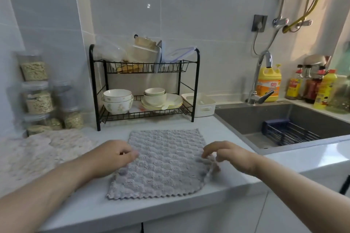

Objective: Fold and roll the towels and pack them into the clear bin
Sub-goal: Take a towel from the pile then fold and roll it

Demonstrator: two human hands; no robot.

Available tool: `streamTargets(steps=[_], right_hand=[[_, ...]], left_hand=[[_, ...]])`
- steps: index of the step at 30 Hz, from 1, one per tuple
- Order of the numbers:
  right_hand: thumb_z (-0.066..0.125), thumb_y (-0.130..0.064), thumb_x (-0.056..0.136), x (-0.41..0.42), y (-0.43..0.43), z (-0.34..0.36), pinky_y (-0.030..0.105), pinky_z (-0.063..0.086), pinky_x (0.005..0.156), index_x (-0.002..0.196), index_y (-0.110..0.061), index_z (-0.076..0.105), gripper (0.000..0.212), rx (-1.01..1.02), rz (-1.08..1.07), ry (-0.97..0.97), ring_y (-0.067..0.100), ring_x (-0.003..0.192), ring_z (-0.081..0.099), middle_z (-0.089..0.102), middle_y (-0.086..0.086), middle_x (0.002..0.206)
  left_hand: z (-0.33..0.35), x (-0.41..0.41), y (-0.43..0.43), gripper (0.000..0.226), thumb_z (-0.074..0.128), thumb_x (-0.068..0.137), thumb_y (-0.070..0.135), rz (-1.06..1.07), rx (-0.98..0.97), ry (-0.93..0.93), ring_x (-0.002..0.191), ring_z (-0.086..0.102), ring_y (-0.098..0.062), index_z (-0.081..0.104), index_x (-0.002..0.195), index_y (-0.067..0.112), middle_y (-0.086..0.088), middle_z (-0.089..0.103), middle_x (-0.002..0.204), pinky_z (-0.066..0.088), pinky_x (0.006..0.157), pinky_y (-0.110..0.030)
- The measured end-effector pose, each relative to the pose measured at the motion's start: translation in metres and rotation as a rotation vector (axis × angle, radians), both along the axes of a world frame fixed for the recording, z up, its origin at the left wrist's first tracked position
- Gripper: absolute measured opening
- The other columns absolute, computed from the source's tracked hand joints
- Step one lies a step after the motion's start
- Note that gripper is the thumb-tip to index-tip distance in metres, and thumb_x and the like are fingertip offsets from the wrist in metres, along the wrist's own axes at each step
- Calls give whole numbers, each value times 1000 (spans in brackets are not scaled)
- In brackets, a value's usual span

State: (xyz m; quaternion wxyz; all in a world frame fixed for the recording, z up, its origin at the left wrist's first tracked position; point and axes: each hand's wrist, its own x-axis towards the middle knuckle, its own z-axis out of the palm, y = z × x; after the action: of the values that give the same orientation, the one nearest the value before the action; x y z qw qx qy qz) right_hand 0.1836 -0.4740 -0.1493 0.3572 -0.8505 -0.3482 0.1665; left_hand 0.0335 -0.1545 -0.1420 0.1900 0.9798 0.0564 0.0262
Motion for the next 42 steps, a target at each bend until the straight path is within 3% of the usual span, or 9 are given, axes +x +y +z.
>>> streamTargets(steps=[4, 7, 12, 15, 20, 26, 30, 37, 42], right_hand=[[45, -15, 85, 64, 27, 4, 34, 45, 101, 98, -16, 75, 33, 247, -314, -15, 12, 105, 60, 68, -3, 114], [41, -6, 91, 114, 65, -11, 33, 50, 92, 116, -14, 68, 38, 30, -445, -207, 20, 106, 61, 64, 1, 125], [47, -30, 99, 158, 113, -31, 36, 44, 96, 120, -8, 62, 34, -464, -231, -421, 31, 116, 55, 59, 12, 128], [51, -21, 98, 163, 121, -29, 33, 49, 79, 104, -8, 66, 20, -374, -217, -500, 30, 99, 60, 64, 9, 109], [44, -10, 97, 145, 101, -16, 38, 57, 66, 97, -16, 60, 18, -13, -358, -508, 29, 78, 65, 66, 8, 96], [52, -9, 94, 75, 48, 3, 42, 60, 73, 90, -16, 61, 12, 218, -384, -361, 19, 70, 69, 67, -1, 79], [53, -6, 89, 20, 24, 4, 43, 59, 75, 82, -21, 64, 21, 183, -386, -276, 24, 77, 69, 68, 3, 83], [57, -13, 84, -42, -7, -15, 8, 41, 60, 78, -31, 61, 20, 31, -296, -323, 3, 77, 59, 64, -12, 80], [52, -13, 76, -47, -17, -31, 16, 44, 74, 80, -26, 61, 16, -176, -237, -362, 9, 86, 55, 59, -8, 94]], left_hand=[[6, 70, 32, 23, 51, 96, 27, 100, 29, -79, 78, 60, -16, 68, 88, 14, -3, 68, 91, 41, 65, -23], [-4, 125, 51, 23, 48, 97, 15, 118, 73, -47, 76, 53, -8, 65, 111, 20, -4, 64, 109, 40, 65, -20], [-20, 177, 68, 9, 58, 85, 15, 93, 333, 203, 73, 50, -20, 59, 80, 8, -9, 63, 86, 42, 66, -31], [-19, 185, 78, 9, 69, 75, 12, 109, 304, 91, 73, 59, -21, 69, 83, 8, -8, 69, 85, 49, 64, -33], [-10, 163, 64, 10, 66, 78, 3, 246, -25, -185, 57, 65, -16, 64, 75, 13, -6, 68, 63, 45, 44, -24], [1, 97, 30, 13, 63, 81, -2, 285, -245, -282, 66, 71, -25, 68, 75, 8, -13, 68, 75, 60, 52, -36], [-2, 50, 12, 14, 64, 81, 1, 265, -238, -261, 67, 69, -25, 68, 71, 10, -12, 66, 76, 60, 55, -36], [-16, -14, -10, 22, 60, 79, 10, 190, 4, -169, 73, 59, -11, 60, 66, 28, 8, 64, 73, 47, 66, -26], [-26, -31, -17, 24, 58, 81, 16, 85, 125, -43, 75, 52, 2, 52, 65, 32, 14, 57, 79, 34, 60, -11]])
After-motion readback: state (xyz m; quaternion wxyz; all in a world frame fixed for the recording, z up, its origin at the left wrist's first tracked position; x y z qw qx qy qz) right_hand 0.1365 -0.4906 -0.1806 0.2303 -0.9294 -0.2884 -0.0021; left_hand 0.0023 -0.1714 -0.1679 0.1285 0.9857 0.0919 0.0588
